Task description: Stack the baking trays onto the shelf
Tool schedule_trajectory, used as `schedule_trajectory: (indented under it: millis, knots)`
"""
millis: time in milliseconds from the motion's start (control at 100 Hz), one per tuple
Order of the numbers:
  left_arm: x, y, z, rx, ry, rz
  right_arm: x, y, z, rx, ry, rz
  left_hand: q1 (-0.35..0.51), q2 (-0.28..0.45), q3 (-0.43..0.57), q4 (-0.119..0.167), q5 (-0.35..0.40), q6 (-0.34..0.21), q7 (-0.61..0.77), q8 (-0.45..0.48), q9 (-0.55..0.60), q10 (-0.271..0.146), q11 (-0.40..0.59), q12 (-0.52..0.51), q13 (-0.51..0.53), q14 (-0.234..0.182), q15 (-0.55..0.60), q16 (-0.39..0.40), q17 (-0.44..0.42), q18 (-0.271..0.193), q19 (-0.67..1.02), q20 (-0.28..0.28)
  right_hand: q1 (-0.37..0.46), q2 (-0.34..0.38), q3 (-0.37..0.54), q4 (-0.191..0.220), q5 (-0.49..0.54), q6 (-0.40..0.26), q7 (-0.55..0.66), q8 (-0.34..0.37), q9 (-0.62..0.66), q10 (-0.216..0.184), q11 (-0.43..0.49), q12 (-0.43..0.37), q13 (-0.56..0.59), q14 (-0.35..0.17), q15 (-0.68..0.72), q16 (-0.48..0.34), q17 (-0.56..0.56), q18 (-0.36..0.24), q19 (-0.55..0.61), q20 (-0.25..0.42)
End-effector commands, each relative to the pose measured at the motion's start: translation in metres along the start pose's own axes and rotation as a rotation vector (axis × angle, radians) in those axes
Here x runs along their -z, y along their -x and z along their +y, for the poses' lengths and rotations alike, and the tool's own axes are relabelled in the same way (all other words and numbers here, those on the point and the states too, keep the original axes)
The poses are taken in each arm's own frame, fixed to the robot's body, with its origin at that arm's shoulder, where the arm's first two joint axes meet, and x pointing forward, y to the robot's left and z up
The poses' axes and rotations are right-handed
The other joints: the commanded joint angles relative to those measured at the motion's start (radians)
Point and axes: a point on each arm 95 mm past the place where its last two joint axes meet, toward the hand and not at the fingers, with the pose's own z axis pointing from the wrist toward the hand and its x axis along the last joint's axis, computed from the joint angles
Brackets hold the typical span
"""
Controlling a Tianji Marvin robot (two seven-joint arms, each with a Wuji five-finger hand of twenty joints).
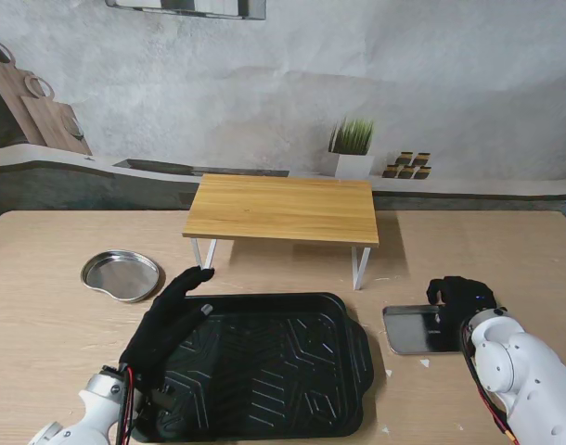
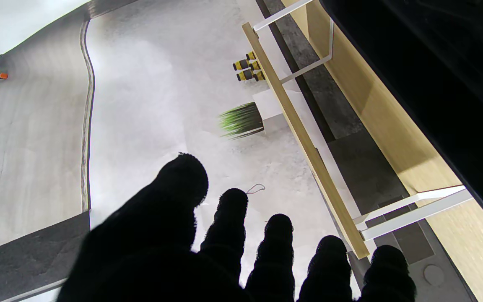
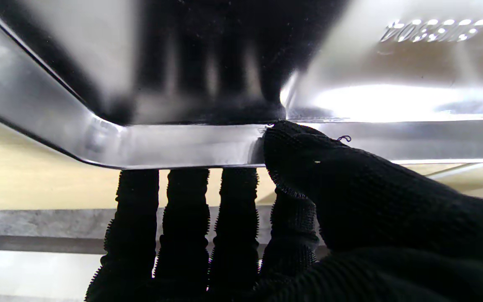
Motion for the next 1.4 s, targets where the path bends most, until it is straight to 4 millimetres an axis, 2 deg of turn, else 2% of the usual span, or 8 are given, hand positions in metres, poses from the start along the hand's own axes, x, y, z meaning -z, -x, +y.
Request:
schedule_trajectory:
  millis: [0,200,370,490,850,1080,1270,1390]
  knots:
    - [-0.001,-0.003,0.002,0.003,0.01,0.004,0.002,-0.004,-0.008,-0.01,-0.031,0.011,0.01,0.009,-0.01,-0.007,0.017,-0.012,0.009,0.009,0.003,-0.005,0.017,0.014,-0.023,-0.013,0.003,0.012,-0.002,-0.013,-0.013,0.011,0.033,-0.047,0.034,-0.047,0.018,-0.011,0.049,0.002,0.015,0.0,0.038,0.015,0.014,0.023,0.024,0.012,-0.001,0.015,0.036,0.018]
    - [-0.001,-0.002,0.002,0.003,0.009,0.004,0.003,-0.005,-0.01,-0.009,-0.043,0.018,0.009,0.009,-0.009,-0.007,0.018,-0.011,0.01,0.009,0.004,-0.005,0.017,0.014,-0.023,-0.013,0.003,0.012,-0.002,-0.014,-0.012,0.011,0.015,-0.049,0.012,-0.047,0.122,-0.02,0.158,0.018,0.024,0.006,0.032,0.007,0.02,0.028,0.025,0.012,0.0,0.024,0.041,0.017]
    - [-0.001,-0.002,0.002,0.004,0.008,0.004,0.004,-0.004,-0.007,-0.02,-0.036,0.043,0.01,0.009,-0.009,-0.008,0.017,-0.011,0.01,0.009,0.004,-0.004,0.018,0.014,-0.023,-0.015,0.003,0.012,-0.002,-0.014,-0.012,0.011,0.025,-0.081,0.104,0.017,0.122,-0.054,0.16,0.099,0.278,0.007,-0.172,-0.119,0.206,0.059,-0.086,-0.063,0.059,0.085,0.025,-0.013]
    - [-0.001,-0.002,0.002,0.008,0.01,-0.001,0.004,-0.004,-0.004,-0.035,-0.036,0.059,0.009,0.009,-0.01,-0.008,0.017,-0.011,0.01,0.009,0.005,-0.005,0.018,0.014,-0.023,-0.015,0.003,0.012,-0.002,-0.015,-0.012,0.011,0.057,-0.113,0.155,0.026,0.126,-0.068,0.155,0.172,0.377,0.015,-0.173,-0.125,0.309,0.075,-0.084,-0.113,0.105,0.106,0.036,-0.024]
    - [0.0,-0.003,0.001,0.017,0.009,-0.005,0.008,-0.006,0.0,-0.123,-0.066,0.057,0.007,0.011,-0.012,-0.008,0.011,0.001,0.006,0.007,0.005,0.0,0.024,0.017,-0.023,-0.016,0.002,0.012,-0.002,-0.015,-0.013,0.011,0.317,0.056,0.07,0.02,0.083,0.001,0.224,0.339,0.331,-0.015,0.118,0.152,0.285,0.118,0.217,-0.068,0.102,0.115,0.064,-0.022]
    - [0.0,-0.003,0.001,0.017,0.007,0.0,0.01,-0.005,0.001,-0.179,-0.038,0.061,0.006,0.011,-0.012,-0.008,0.012,0.0,0.007,0.007,0.005,0.003,0.026,0.017,-0.023,-0.014,0.002,0.012,-0.002,-0.015,-0.013,0.01,0.362,0.069,0.179,0.007,0.236,0.008,0.207,0.395,0.404,-0.001,0.153,0.276,0.343,0.132,0.305,-0.031,0.124,0.172,0.127,-0.203]
    - [0.0,-0.003,0.001,0.018,0.007,0.001,0.014,-0.004,0.007,-0.26,-0.054,0.046,0.007,0.011,-0.012,-0.008,0.012,0.002,0.007,0.007,0.005,0.003,0.026,0.018,-0.023,-0.014,0.002,0.011,-0.002,-0.013,-0.013,0.01,0.359,0.068,0.216,0.044,0.452,-0.014,0.148,0.363,0.455,0.074,0.149,0.306,0.401,0.153,0.351,0.011,0.176,0.226,0.214,-0.245]
    - [0.0,-0.003,0.0,0.021,0.009,0.0,0.019,-0.001,0.012,-0.299,-0.06,0.033,0.008,0.011,-0.012,-0.008,0.012,0.001,0.007,0.007,0.005,0.004,0.026,0.018,-0.023,-0.015,0.003,0.012,-0.002,-0.014,-0.013,0.01,0.356,0.069,0.231,0.063,0.559,-0.02,0.174,0.382,0.465,0.075,0.182,0.349,0.448,0.145,0.392,0.032,0.208,0.247,0.266,-0.25]
